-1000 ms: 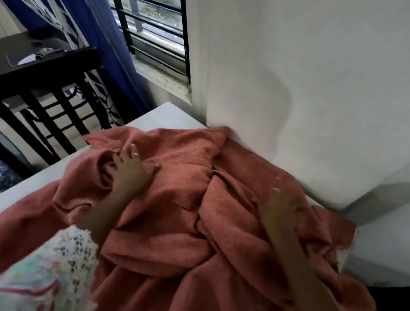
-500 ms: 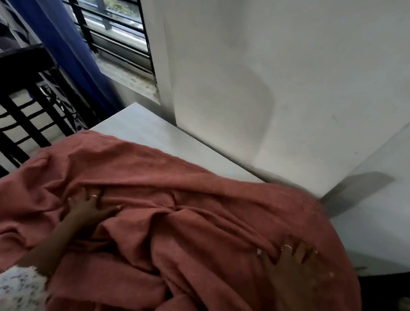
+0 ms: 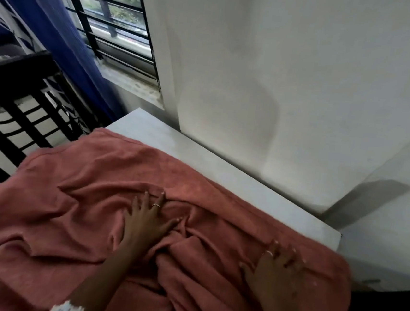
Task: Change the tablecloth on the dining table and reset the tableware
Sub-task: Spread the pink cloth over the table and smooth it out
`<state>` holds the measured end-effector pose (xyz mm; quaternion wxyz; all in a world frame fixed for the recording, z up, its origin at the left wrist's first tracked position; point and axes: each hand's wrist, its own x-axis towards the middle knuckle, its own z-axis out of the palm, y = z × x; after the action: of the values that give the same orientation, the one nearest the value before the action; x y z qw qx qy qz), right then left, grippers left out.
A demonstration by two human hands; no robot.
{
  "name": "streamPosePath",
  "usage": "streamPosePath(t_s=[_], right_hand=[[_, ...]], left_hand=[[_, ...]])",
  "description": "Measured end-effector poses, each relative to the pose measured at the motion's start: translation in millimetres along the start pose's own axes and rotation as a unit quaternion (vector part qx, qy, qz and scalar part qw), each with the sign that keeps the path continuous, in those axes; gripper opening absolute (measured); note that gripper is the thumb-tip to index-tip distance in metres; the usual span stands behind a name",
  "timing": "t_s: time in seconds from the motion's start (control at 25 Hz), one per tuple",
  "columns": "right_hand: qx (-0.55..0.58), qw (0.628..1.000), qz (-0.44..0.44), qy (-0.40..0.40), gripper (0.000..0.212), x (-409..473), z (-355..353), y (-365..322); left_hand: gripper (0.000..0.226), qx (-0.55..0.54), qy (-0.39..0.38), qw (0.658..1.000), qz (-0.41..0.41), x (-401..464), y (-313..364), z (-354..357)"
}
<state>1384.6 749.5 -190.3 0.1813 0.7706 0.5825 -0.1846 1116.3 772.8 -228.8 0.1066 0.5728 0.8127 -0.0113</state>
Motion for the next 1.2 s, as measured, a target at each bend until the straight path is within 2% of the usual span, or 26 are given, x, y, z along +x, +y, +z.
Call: streamPosePath(t_s=[0.04, 0.08, 0.12, 0.16, 0.2, 0.28, 0.36, 0.4, 0.48, 0.64, 0.72, 0.8, 0.84, 0.92, 1.0, 1.12, 1.2], right_hand=[[-0.032, 0.998, 0.001, 0.047, 0.070, -1.5, -15.8, -19.0], [-0.042, 0.992, -0.042, 0.110, 0.058, 2.3, -31.9, -43.8], [-0.011, 0.977, -0.121, 0.178, 0.051, 9.3, -45.3, -74.3], [0.060, 0.950, -0.228, 0.207, 0.045, 15.2, -55.2, -110.6], [0.130, 0.912, -0.332, 0.202, 0.043, 20.8, -62.8, -147.1], [0.186, 0.854, -0.464, 0.144, 0.045, 31.5, -67.5, -223.4], [0.114, 0.838, -0.525, 0.099, 0.050, 40.0, -56.8, -282.1], [0.045, 0.836, -0.542, 0.076, 0.053, 44.0, -48.2, -302.0], [-0.042, 0.839, -0.539, 0.051, 0.059, 58.5, -27.8, -326.0], [-0.047, 0.925, -0.368, 0.081, 0.071, 71.8, -31.3, -351.1], [-0.043, 0.950, -0.301, 0.073, 0.055, 64.6, -61.1, -369.6], [0.009, 0.953, -0.283, 0.106, 0.040, 65.4, -89.2, -391.5], [0.047, 0.952, -0.280, 0.118, 0.044, 70.1, -95.2, -402.0], [0.098, 0.960, -0.253, 0.066, 0.068, 83.6, -89.5, -417.3], [0.086, 0.968, -0.230, 0.045, 0.079, 101.6, -64.2, -432.4], [0.070, 0.951, -0.277, 0.117, 0.079, 136.8, -59.2, -446.9], [0.036, 0.947, -0.304, 0.098, 0.080, 152.2, -74.7, -455.9]], left_hand=[[0.076, 0.007, 0.065, 0.997, 0.037, -2.0, -3.9, -8.3], [0.069, -0.002, 0.145, 0.989, 0.041, -1.6, -9.4, -19.3], [0.061, -0.017, 0.225, 0.974, 0.023, 3.5, -19.5, -31.2], [0.054, -0.030, 0.277, 0.960, -0.013, 8.1, -32.8, -42.9], [0.052, -0.043, 0.293, 0.953, -0.065, 11.4, -45.2, -52.1], [0.068, -0.089, 0.214, 0.952, -0.202, 13.9, -82.0, -57.3], [0.088, -0.161, 0.092, 0.934, -0.304, 13.4, -121.0, -46.0], [0.095, -0.175, 0.040, 0.930, -0.321, 13.0, -136.2, -37.6], [0.097, -0.137, -0.008, 0.941, -0.310, 20.1, -154.3, -25.3], [0.103, -0.020, 0.017, 0.974, -0.227, 56.5, -177.9, -24.3], [0.114, 0.008, 0.023, 0.984, -0.176, 75.6, -190.2, -23.0], [0.123, 0.016, 0.031, 0.987, -0.157, 90.8, -194.7, -23.0], [0.125, 0.019, 0.038, 0.986, -0.159, 96.7, -194.8, -23.3], [0.126, 0.025, 0.047, 0.985, -0.162, 105.4, -193.6, -25.4], [0.126, 0.023, 0.048, 0.987, -0.155, 114.3, -192.9, -26.1], [0.126, 0.016, 0.066, 0.987, -0.146, 126.2, -190.4, -24.5], [0.126, 0.016, 0.066, 0.987, -0.144, 133.9, -188.0, -23.8]])
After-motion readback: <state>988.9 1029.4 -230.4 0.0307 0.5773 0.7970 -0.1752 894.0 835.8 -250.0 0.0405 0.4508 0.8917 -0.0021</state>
